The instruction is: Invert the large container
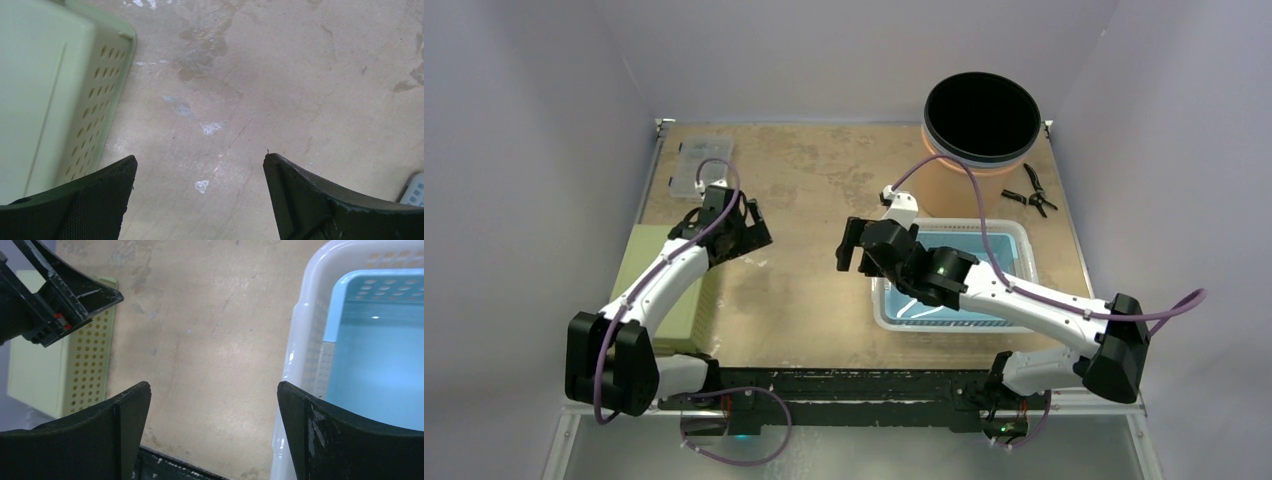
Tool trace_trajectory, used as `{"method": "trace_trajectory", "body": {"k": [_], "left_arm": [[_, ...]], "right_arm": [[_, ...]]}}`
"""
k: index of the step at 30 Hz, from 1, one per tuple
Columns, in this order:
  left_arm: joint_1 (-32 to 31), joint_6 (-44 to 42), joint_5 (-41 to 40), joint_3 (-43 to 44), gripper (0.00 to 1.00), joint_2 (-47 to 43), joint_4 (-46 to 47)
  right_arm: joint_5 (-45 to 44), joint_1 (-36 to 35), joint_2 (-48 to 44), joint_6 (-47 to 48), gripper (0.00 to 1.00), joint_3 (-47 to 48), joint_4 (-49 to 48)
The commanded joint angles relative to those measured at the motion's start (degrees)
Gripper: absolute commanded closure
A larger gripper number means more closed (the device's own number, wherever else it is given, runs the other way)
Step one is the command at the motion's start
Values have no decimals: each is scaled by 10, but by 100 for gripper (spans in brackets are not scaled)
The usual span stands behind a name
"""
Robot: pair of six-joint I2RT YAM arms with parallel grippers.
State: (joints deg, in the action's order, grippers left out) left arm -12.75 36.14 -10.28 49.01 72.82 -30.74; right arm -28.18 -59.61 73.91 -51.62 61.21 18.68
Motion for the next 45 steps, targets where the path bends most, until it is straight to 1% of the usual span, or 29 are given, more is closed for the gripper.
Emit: {"method": "trace_trajectory", "body": {"k": [1, 4, 8, 12, 17, 20, 22, 23, 26, 28, 31, 35, 40, 45], "left_arm": [[4, -37, 73, 18, 3, -9, 41], [4, -57, 119, -3, 3, -23, 60], [4, -95, 158, -19, 3, -45, 65], [4, -134, 194, -32, 3, -71, 87], [4, -156, 229, -29, 3, -74, 105], [4, -160, 223, -32, 4, -73, 98], [4, -159, 199, -30, 5, -75, 82], [4, -159, 181, -30, 5, -77, 73], [4, -150, 123, -29, 5, -82, 41], [4, -148, 113, -29, 5, -90, 41], [4, -147, 110, -36, 5, -100, 48], [3, -151, 111, -31, 5, -91, 43], [4, -153, 116, -31, 6, -85, 45], [3, -155, 120, -32, 6, -83, 48]], "right_arm": [[-95, 8, 17, 60, 1, 49, 61], [-126, 20, 34, 69, 1, 67, 106], [-90, 46, 41, 46, 2, 51, 131], [-25, 74, 27, 29, 13, 5, 114], [12, 90, 12, 13, 24, -40, 103], [21, 92, 12, 1, 32, -62, 96], [36, 93, 18, 0, 39, -71, 84], [42, 93, 23, 0, 41, -74, 79], [43, 93, 45, 2, 44, -72, 80], [28, 93, 60, 6, 48, -64, 90], [13, 93, 80, 29, 54, -52, 98], [-6, 93, 105, 47, 59, -39, 109], [-42, 93, 131, 27, 61, -15, 147], [-53, 93, 137, 19, 70, -7, 147]]}}
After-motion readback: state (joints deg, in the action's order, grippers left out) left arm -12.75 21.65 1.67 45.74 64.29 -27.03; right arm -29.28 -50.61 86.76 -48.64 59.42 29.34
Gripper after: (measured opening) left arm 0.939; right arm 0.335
